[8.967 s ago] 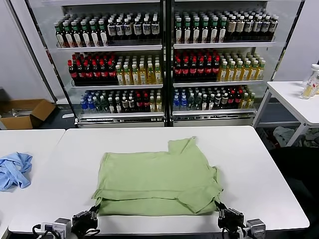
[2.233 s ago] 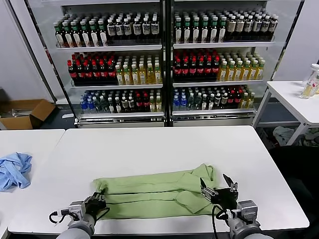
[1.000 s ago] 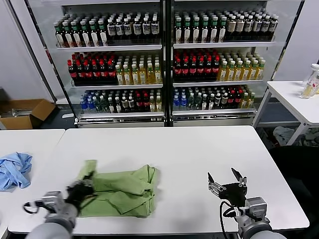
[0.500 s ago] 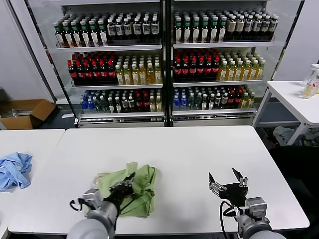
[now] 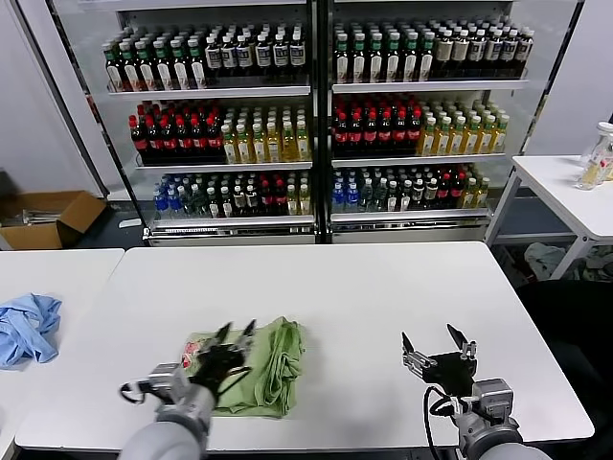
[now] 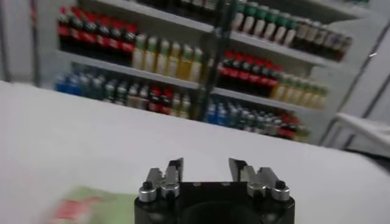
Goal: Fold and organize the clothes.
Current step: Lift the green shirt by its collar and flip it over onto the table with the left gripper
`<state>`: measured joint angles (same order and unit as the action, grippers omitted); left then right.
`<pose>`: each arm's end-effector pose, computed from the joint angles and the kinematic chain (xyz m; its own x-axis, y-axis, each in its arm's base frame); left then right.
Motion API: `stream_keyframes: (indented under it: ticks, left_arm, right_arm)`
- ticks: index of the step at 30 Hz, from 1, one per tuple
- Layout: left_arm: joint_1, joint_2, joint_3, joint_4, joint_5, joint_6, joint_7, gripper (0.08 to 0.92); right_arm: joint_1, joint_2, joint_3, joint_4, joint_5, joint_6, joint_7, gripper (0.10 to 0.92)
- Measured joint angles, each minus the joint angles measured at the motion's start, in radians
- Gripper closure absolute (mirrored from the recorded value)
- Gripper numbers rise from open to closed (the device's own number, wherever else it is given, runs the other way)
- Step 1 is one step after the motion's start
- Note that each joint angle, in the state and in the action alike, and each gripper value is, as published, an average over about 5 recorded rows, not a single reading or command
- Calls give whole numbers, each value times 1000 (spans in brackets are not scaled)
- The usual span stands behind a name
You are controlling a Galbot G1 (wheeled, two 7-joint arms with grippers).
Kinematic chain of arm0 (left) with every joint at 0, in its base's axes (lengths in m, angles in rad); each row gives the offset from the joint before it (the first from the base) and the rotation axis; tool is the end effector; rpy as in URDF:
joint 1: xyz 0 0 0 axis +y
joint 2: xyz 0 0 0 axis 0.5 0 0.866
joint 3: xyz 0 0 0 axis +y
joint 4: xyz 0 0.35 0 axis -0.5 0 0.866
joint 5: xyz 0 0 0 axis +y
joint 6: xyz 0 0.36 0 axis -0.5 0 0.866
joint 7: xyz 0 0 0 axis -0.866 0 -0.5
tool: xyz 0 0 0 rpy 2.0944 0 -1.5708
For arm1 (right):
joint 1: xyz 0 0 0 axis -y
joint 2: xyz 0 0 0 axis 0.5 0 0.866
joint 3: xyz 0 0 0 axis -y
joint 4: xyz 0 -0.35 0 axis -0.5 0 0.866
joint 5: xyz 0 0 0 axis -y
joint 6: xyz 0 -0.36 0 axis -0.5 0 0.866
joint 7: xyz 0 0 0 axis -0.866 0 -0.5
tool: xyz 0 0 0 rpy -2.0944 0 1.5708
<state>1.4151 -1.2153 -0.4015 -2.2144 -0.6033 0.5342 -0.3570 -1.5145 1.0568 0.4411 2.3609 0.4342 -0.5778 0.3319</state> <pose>0.2171 0.0138 -0.2314 -0.9185 0.1021 0.3820 0.0341 0.9830 -0.1805 0.1838 -0.0282 -0.1962 -0.9372 -0.0699 0.3416 -0.1120 0.9881 -0.1051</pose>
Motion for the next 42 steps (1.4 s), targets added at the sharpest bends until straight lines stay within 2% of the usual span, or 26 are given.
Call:
stream_keyframes:
  ticks: [6,9,20,33,42]
  left_arm:
    - [53,33,-115,66,51,11,40,251]
    - [64,35,-142,106,66,13,62,194]
    - [73,34,-176,206,47,6,126,193]
    - [62,20,-182,242,-46,-22,176,545]
    - [82,22,-193,226,-68,-43,177,804]
  right_arm:
    - [7,-4,-6,-8,0,0,-3,203]
    - [5,-5,-4,-8,0,0,-4,203]
    - [10,0,-11,-13,-1,0,-2,203]
    - [9,0,-13,-8,-3,0,0,203]
    - [10,-1,-7,0,-4,0,-1,203]
